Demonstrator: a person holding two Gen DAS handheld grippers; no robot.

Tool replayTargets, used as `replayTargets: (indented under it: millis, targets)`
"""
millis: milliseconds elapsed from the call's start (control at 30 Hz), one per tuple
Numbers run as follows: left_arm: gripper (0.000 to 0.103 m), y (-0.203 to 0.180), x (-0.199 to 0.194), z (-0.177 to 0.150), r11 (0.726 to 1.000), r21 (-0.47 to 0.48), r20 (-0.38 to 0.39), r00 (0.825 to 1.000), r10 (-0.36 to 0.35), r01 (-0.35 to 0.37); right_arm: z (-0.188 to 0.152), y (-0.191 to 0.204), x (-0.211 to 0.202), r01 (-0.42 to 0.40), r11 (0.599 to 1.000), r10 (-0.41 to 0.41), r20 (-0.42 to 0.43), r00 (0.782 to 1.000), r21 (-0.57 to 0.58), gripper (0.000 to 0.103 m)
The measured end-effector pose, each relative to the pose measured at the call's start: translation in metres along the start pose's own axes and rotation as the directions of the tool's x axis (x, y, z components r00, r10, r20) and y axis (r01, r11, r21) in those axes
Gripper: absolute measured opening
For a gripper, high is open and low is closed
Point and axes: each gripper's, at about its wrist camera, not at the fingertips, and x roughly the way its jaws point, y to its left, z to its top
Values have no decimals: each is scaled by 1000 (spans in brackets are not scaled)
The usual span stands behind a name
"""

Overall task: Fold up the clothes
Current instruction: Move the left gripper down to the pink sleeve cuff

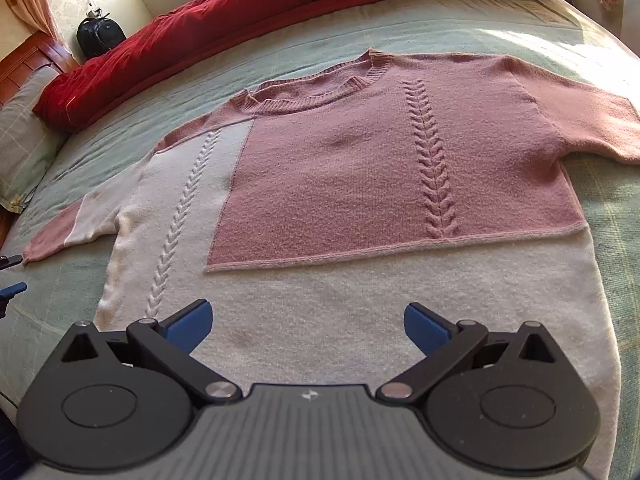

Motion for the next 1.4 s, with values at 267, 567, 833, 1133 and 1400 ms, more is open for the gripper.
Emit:
replayTargets:
  millis: [267, 567, 833, 1133, 1400]
  targets:
    - [40, 26, 32, 33, 991, -132, 52, 998, -28, 35, 7, 6, 19, 30, 1000, -30, -21, 999, -3, 103]
    - [30, 30, 59, 43, 984, -169, 67, 997, -45, 55, 9, 10, 31, 66, 997, -67, -25, 997, -51, 103]
    - [30, 21, 73, 57, 981, -176, 95, 993, -63, 79, 12, 13, 39, 85, 993, -87, -19, 996, -87, 103]
    - [20, 29, 87, 74, 969, -212, 145, 984, -100, 130, 13, 19, 46, 112, 984, -114, -11, 993, -137, 103]
    - [17, 29, 97, 82, 964, -214, 174, 977, -122, 159, 13, 22, 49, 130, 979, -133, -9, 991, -159, 103]
